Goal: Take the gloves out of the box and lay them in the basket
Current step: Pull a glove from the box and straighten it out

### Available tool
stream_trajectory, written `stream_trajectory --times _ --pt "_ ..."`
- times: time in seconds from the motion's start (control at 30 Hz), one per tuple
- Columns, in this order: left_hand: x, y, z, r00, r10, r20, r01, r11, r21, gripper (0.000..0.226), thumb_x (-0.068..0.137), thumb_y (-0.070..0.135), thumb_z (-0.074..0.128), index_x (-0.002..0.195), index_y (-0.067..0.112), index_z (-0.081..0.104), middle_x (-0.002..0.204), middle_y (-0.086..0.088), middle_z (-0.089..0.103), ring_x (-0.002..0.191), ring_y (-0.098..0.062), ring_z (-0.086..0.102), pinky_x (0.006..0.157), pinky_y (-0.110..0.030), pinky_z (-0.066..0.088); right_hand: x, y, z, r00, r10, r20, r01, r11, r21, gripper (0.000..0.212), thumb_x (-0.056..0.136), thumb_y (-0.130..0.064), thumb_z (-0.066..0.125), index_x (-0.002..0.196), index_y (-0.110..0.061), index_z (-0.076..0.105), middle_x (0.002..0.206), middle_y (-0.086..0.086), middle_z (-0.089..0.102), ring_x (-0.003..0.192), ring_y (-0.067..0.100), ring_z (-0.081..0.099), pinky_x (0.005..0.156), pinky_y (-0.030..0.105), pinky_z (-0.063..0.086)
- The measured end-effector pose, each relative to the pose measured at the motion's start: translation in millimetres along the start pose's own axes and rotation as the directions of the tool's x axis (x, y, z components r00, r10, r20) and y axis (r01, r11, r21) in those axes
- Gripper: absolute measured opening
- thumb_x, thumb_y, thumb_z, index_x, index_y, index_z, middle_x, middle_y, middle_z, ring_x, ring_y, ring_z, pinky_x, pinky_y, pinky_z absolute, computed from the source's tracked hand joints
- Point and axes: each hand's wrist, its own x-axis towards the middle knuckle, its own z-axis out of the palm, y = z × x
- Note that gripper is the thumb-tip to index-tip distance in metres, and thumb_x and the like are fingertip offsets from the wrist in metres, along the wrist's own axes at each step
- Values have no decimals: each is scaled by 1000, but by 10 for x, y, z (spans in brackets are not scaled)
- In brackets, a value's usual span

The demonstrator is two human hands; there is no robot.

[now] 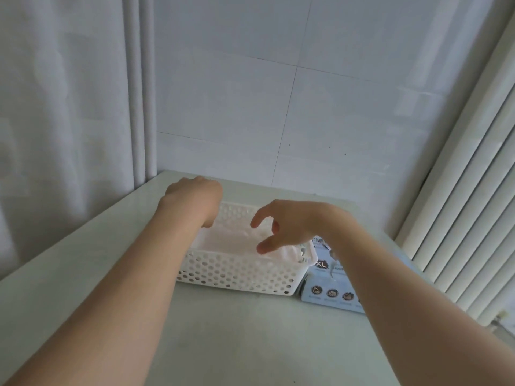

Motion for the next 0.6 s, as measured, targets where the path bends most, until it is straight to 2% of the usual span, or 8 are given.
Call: stream_trajectory --times 0.07,0.1,0.17,0.27,0.37,0.43,0.5,0.6 --pt "7 64 16 993 96 74 -92 994 -52 35 92 29 78 124 31 66 135 -1 50 127 -30 48 103 -50 50 52 -18 93 998 20 57 -19 999 -28 67 89 -55 78 148 -45 49 107 -16 62 89 16 70 96 41 57" --pt "-11 113 24 978 147 145 -135 987 -85 39 91 37 79 128 36 65 138 1 50 129 -27 48 106 -50 49 88 -25 161 996 29 79 -26 999 -37 64 92 -47 77 149 -43 49 112 -10 66 85 17 72 92 41 60" --pt "-60 204 62 933 201 298 -180 979 -97 53 94 44 74 144 42 55 149 7 50 128 -24 56 106 -43 50 165 -51 288 995 42 92 -37 998 -47 58 97 -33 70 150 -40 50 123 -4 66 93 20 73 85 38 61" --pt "-32 276 181 884 198 424 -203 979 -33 63 100 28 61 155 49 38 158 7 46 127 -24 59 105 -41 52 216 -71 377 994 66 87 -65 998 -15 58 100 -16 58 153 -37 50 132 0 62 101 25 68 75 32 54" --pt "-19 287 206 883 160 440 -181 983 7 69 97 20 60 155 51 37 158 5 47 126 -25 60 104 -44 54 201 -83 386 995 65 77 -68 997 25 64 99 -6 56 155 -35 49 143 1 56 97 24 62 61 27 46" --pt "-51 338 190 900 137 414 -159 987 18 69 96 13 60 154 45 42 154 3 50 123 -27 61 102 -45 55 181 -85 395 997 64 52 -66 997 47 64 97 -6 61 154 -33 50 148 1 53 101 24 59 62 27 46" --pt "-103 404 167 921 139 364 -158 987 23 60 97 10 60 150 36 50 147 -1 56 115 -27 64 98 -43 57 154 -72 402 998 58 14 -59 996 68 62 96 -13 68 153 -32 52 147 2 53 102 23 60 64 28 49" --pt "-180 476 80 941 121 316 -136 990 27 50 96 9 62 143 24 57 136 -5 62 102 -24 66 91 -38 59 33 15 367 995 40 -97 -29 992 120 60 92 -43 77 148 -32 56 136 -1 60 104 22 66 74 31 53"
